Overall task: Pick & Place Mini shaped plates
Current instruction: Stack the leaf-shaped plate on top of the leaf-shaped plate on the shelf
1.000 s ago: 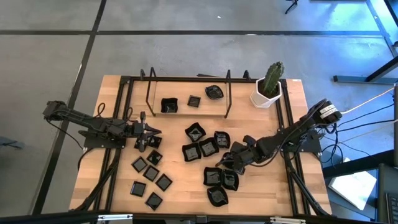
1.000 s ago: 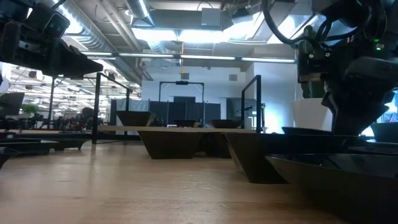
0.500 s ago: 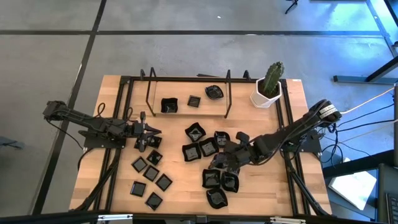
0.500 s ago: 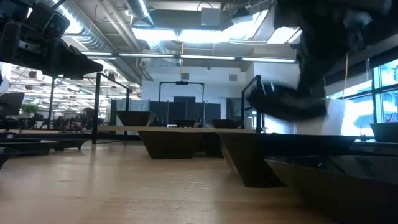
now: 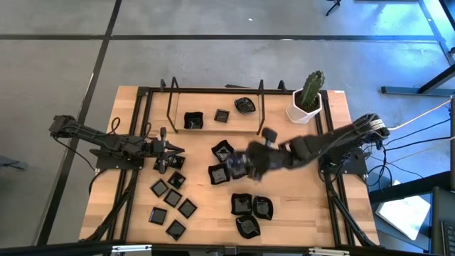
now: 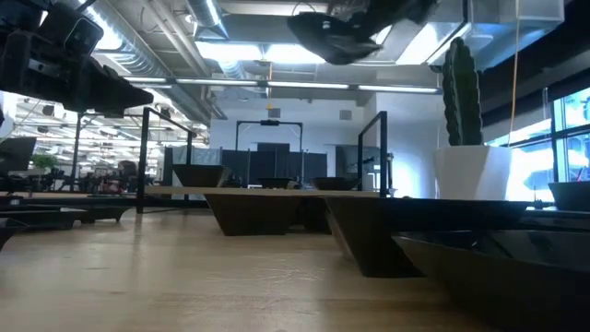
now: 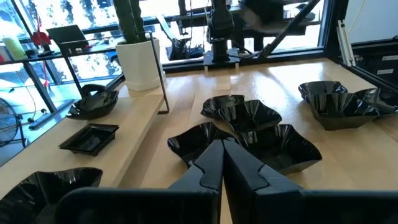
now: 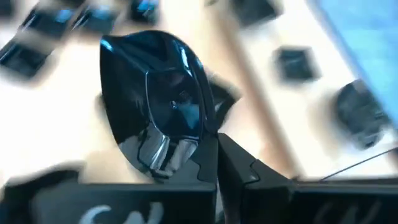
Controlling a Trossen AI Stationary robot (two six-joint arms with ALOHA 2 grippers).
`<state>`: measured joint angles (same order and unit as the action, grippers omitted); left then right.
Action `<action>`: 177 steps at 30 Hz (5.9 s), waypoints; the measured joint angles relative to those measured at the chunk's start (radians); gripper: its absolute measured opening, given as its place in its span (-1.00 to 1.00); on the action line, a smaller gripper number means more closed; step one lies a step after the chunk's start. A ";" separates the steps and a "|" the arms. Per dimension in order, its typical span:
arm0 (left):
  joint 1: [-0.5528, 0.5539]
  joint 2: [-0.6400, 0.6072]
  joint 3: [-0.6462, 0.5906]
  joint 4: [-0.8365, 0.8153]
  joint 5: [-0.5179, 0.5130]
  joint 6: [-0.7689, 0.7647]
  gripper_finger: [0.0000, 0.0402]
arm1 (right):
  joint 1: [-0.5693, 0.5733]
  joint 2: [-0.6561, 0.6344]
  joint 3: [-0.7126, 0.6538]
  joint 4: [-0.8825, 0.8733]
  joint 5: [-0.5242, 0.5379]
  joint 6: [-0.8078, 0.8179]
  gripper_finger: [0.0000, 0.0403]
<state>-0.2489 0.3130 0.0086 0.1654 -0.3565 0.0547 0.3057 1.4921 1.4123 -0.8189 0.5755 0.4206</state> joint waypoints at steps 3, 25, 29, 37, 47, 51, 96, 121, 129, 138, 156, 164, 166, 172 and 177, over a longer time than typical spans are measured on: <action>0.000 0.000 0.000 0.001 0.000 0.000 -0.98 | -0.126 0.000 0.033 0.024 0.041 -0.039 -1.00; 0.000 0.000 0.000 0.003 0.004 -0.006 -0.96 | -0.785 0.275 0.095 0.353 -0.448 0.176 -1.00; 0.000 0.000 0.000 0.003 0.003 -0.005 -0.98 | -0.795 0.357 0.239 0.172 -0.429 0.170 -1.00; 0.000 0.000 0.000 0.003 0.004 0.007 -0.96 | -0.779 0.494 0.546 -0.094 -0.377 0.127 -1.00; 0.000 0.000 0.000 0.003 0.010 0.002 -0.98 | -0.727 0.552 0.784 -0.458 -0.192 0.164 -1.00; 0.000 0.000 0.000 0.003 0.010 -0.001 -0.96 | -0.727 0.596 0.788 -0.563 -0.193 0.242 -1.00; 0.000 0.000 0.000 0.003 0.018 -0.018 -0.96 | -0.745 0.672 0.682 -0.625 -0.217 0.245 -0.69; 0.000 0.000 0.000 0.003 0.018 -0.017 -0.97 | -0.725 0.672 0.693 -0.563 -0.189 0.067 -0.51; 0.000 0.000 0.000 0.003 0.018 -0.011 -0.98 | -0.660 0.638 0.719 -0.350 -0.148 -0.223 -0.52; 0.000 0.000 0.000 -0.006 0.041 -0.014 -0.96 | -0.479 0.395 0.664 0.112 -0.364 -0.549 -0.81; 0.000 0.000 0.000 -0.005 0.063 -0.026 -0.97 | -0.319 -0.273 -0.464 0.979 -0.669 -0.433 -0.98; 0.000 0.000 0.000 -0.012 0.063 -0.026 -0.98 | -0.225 -0.337 -0.833 1.424 -0.623 -0.457 -0.99; 0.000 0.000 0.000 -0.012 0.063 -0.026 -0.98 | -0.216 -0.356 -0.870 1.451 -0.578 -0.449 -0.99; 0.000 0.000 0.000 -0.013 0.062 -0.031 -0.96 | -0.188 -0.363 -0.938 1.435 -0.542 -0.457 -0.99; 0.000 0.000 0.000 -0.013 0.062 -0.026 -0.97 | -0.189 -0.345 -0.947 1.421 -0.540 -0.447 -0.98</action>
<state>-0.2489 0.3130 0.0086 0.1528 -0.2947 0.0289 0.1169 1.1474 0.4653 0.6022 0.0357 -0.0265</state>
